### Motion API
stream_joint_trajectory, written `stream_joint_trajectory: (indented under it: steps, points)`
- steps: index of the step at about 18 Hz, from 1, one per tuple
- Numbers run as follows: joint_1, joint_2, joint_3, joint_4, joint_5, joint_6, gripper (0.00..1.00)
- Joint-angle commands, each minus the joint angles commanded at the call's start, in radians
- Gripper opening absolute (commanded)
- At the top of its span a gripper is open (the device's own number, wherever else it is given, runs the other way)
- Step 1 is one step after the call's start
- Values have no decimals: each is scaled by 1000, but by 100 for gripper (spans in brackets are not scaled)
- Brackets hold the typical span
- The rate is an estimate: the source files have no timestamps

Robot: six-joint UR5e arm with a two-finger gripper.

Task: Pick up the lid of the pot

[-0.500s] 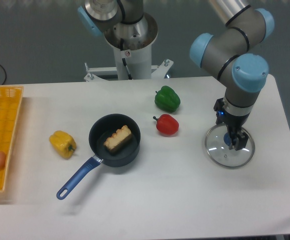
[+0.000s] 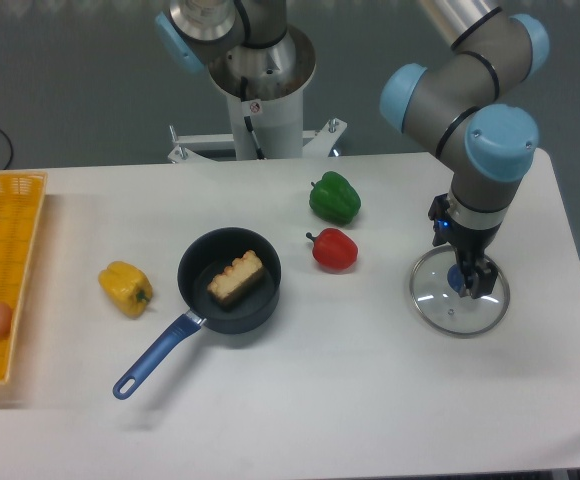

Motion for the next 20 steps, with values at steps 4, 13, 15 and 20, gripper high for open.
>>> stream_joint_trajectory:
  steps: [4, 13, 15, 20]
  points:
    - [44, 15, -34, 5, -9, -6, 100]
    - [81, -3, -37, 8, -5, -67, 100]
    - [81, -12, -34, 31, -9, -69, 100]
    - [91, -41, -37, 32, -15, -66, 100]
